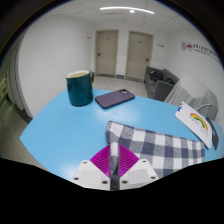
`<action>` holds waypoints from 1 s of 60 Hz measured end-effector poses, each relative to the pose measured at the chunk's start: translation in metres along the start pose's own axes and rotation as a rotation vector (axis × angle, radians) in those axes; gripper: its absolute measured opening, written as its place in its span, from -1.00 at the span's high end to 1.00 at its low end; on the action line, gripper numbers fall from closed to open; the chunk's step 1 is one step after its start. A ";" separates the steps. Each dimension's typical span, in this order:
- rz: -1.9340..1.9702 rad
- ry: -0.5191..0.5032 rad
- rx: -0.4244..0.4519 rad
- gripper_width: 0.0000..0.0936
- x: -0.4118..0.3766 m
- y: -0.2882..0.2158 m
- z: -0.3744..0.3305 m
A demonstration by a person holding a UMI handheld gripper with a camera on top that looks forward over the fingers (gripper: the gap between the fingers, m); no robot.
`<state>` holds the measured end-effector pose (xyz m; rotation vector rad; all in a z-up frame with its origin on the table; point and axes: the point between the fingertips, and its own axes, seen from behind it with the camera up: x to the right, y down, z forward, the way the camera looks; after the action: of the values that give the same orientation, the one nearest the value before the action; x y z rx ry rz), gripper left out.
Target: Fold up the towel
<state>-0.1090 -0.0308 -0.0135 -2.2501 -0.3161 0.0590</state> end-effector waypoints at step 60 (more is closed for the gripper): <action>0.294 0.290 -0.027 -0.67 0.276 0.048 -0.097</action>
<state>0.1823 -0.0646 0.0304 -2.2773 0.1698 -0.1166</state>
